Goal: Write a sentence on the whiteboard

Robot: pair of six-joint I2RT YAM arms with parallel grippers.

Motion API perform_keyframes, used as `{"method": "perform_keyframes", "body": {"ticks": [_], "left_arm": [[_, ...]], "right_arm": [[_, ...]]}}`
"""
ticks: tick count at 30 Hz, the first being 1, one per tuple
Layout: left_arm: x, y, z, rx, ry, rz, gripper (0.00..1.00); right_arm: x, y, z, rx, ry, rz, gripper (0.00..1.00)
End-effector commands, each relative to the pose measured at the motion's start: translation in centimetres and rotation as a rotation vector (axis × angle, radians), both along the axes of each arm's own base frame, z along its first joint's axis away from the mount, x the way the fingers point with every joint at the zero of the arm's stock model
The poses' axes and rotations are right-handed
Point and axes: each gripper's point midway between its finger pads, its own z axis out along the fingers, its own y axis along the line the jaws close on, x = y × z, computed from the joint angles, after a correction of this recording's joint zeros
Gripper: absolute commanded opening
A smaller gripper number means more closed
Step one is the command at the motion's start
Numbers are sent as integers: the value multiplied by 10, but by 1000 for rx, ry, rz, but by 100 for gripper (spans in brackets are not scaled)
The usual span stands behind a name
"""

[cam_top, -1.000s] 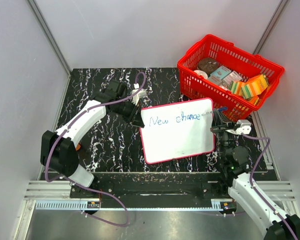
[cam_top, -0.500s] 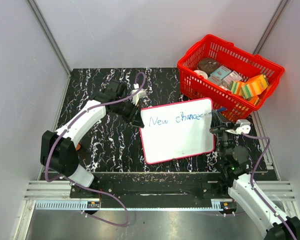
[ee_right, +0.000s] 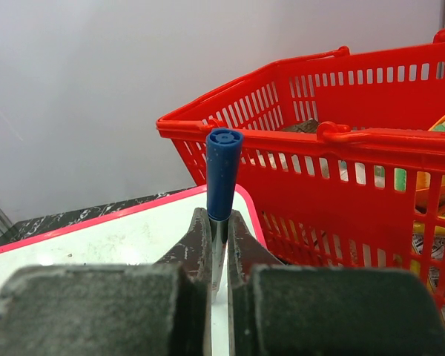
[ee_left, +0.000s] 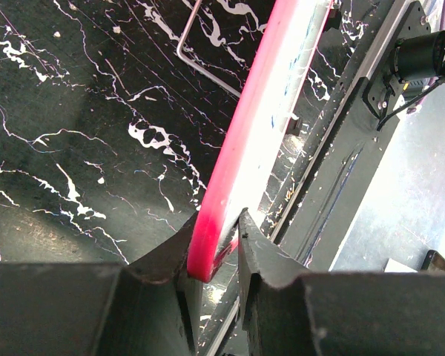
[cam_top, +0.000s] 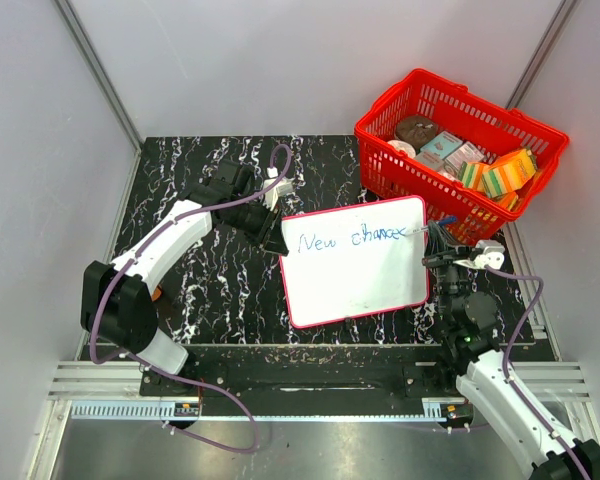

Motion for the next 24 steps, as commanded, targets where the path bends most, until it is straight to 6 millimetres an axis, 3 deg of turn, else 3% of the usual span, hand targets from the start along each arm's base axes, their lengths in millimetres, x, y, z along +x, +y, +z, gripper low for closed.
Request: {"method": "perform_keyframes", "body": {"ticks": [1, 10, 24], "left_arm": [[30, 9, 4, 63, -196, 3, 0], [29, 9, 3, 62, -193, 3, 0], [29, 9, 4, 61, -195, 2, 0]], "right_arm": [[2, -8, -4, -2, 39, -44, 0], [2, -4, -14, 1, 74, -20, 0], [4, 8, -12, 10, 70, 41, 0]]}}
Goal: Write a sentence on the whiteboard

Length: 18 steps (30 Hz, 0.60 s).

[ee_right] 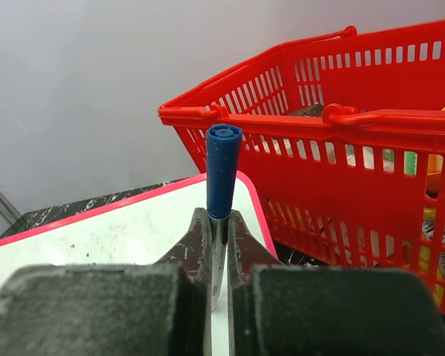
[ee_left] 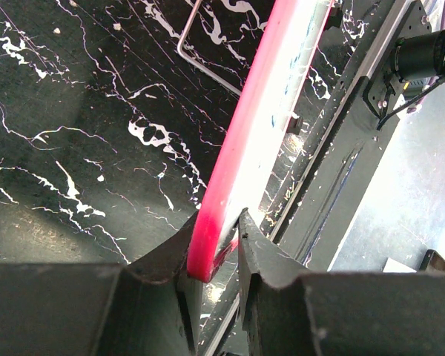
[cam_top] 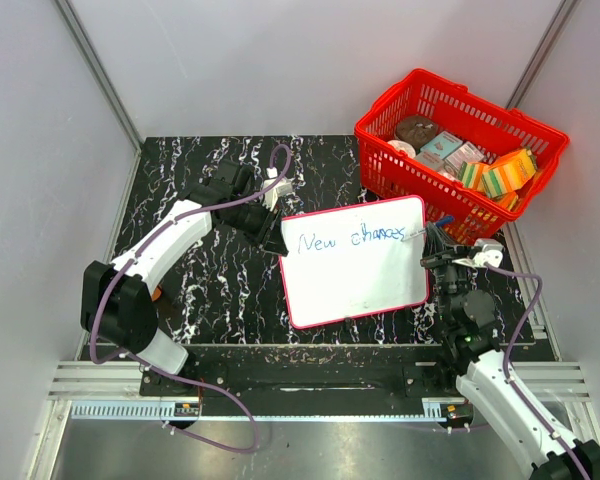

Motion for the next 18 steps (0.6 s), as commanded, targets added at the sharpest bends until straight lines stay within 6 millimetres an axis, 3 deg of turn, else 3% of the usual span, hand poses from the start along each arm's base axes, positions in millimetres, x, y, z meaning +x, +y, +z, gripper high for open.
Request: {"method": "perform_keyframes", "body": {"ticks": [1, 7, 14, 18], "left_arm": [[30, 8, 5, 57, -202, 0, 0], [29, 8, 5, 58, -203, -1, 0], [29, 9, 7, 60, -209, 6, 0], [28, 10, 6, 62, -209, 9, 0]], "right_arm": [[3, 6, -3, -8, 28, 26, 0], [1, 13, 1, -4, 2, 68, 0], [-38, 18, 54, 16, -181, 171, 0], [-47, 18, 68, 22, -206, 188, 0]]}}
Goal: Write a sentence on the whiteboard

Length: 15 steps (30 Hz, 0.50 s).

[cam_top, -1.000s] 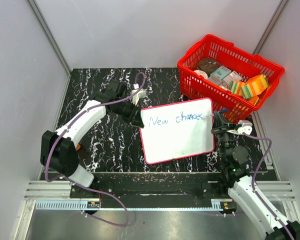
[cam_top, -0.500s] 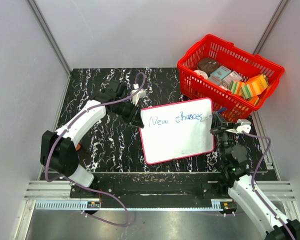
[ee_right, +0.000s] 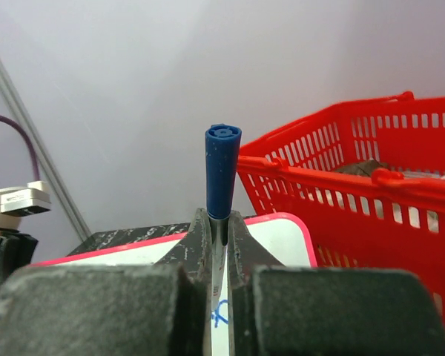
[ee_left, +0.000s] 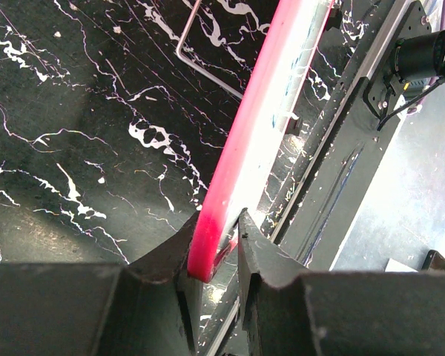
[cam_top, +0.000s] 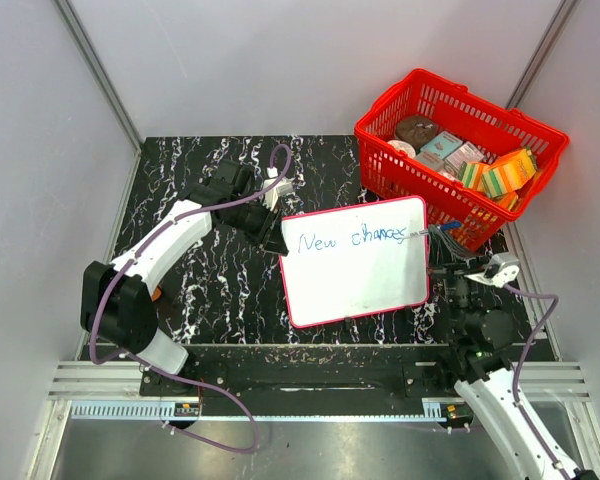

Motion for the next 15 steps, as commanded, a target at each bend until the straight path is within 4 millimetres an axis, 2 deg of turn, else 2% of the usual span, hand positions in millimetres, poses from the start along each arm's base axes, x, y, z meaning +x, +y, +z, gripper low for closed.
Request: {"method": "perform_keyframes", "body": {"ticks": [1, 6, 15], "left_arm": [[27, 11, 6, 64, -203, 10, 0], [27, 11, 6, 67, -201, 15, 0], [26, 12, 11, 57, -217, 28, 0]], "right_arm": [[-11, 9, 24, -10, -36, 68, 0], [-12, 24, 24, -32, -30, 145, 0], [-9, 58, 14, -101, 19, 306, 0]]}}
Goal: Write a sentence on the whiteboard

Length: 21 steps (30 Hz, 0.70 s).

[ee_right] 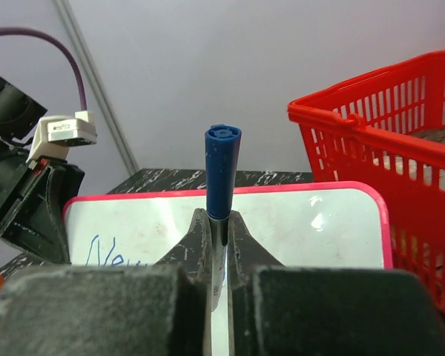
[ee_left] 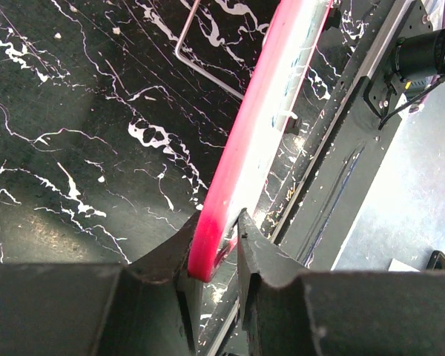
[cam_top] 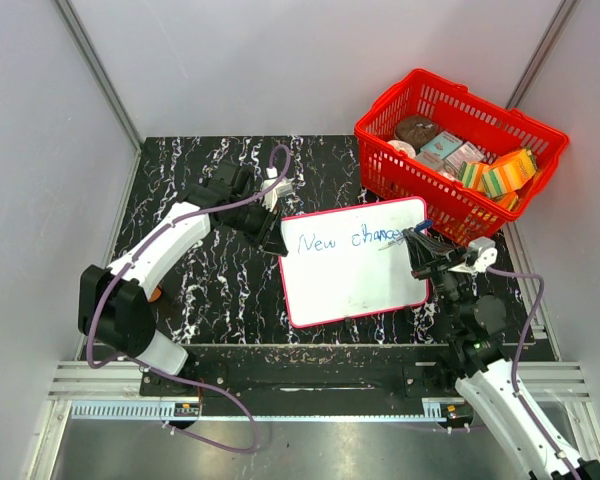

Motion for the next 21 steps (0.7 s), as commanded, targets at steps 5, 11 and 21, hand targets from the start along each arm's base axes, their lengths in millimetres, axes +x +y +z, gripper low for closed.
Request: {"method": "perform_keyframes", "body": {"ticks": [5, 11, 21], "left_arm": [[28, 11, 8, 58, -202, 31, 0], [28, 10, 5, 60, -193, 36, 0], [29, 11, 3, 68, -189, 38, 0]], "right_arm": [[-15, 24, 25, 1, -31, 158, 0], [-3, 31, 29, 1, 27, 161, 0], [8, 81, 50, -32, 56, 177, 0]]}}
